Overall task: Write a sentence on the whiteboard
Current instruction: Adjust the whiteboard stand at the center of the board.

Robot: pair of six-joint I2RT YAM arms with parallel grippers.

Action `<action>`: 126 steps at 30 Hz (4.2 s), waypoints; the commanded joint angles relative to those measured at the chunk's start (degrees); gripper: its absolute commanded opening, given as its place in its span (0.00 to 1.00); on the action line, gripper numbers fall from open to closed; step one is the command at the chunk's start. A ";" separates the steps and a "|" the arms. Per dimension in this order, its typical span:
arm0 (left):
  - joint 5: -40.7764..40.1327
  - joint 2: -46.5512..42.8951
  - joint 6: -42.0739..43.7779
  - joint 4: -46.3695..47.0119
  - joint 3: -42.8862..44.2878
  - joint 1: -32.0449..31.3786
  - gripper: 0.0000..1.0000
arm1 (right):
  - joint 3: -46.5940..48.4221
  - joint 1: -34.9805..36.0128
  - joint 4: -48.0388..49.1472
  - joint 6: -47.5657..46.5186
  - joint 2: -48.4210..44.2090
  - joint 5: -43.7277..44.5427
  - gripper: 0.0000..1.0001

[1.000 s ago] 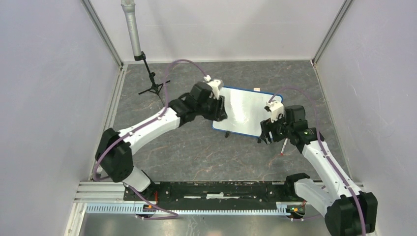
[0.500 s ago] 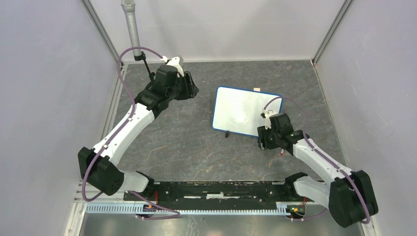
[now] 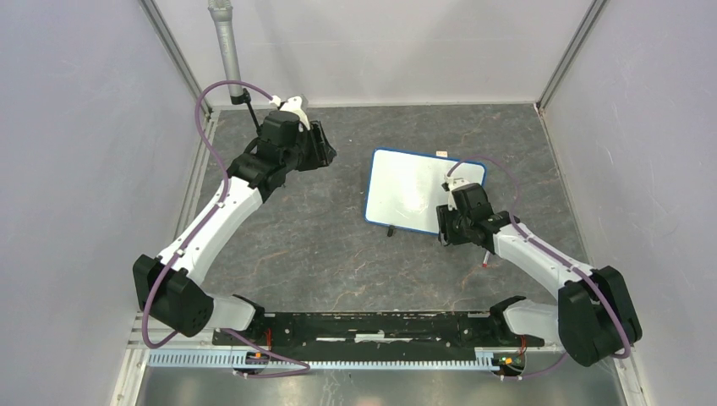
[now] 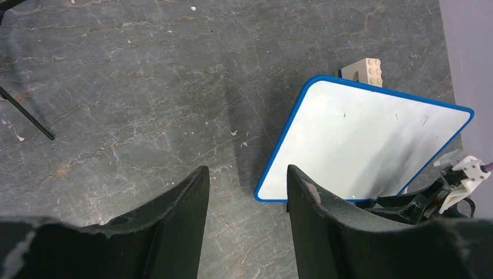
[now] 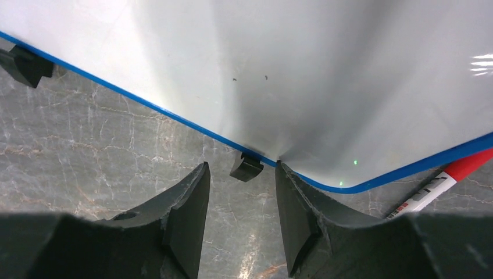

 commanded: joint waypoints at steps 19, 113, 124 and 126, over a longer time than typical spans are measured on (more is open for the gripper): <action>-3.40 -2.27 -1.31 -0.28 0.61 1.34 0.60 | 3.06 0.39 2.39 -4.67 5.32 2.11 0.09; 0.86 -0.81 3.88 -2.00 1.14 9.68 1.00 | 8.16 12.72 -17.99 -22.96 11.38 -16.29 0.00; 1.39 0.36 3.95 -1.63 1.26 9.68 1.00 | 6.00 12.81 -17.72 -20.51 7.39 -15.00 0.59; 3.32 0.53 4.20 -1.71 1.39 9.68 1.00 | 5.90 12.81 -17.61 -20.50 6.44 -15.76 0.74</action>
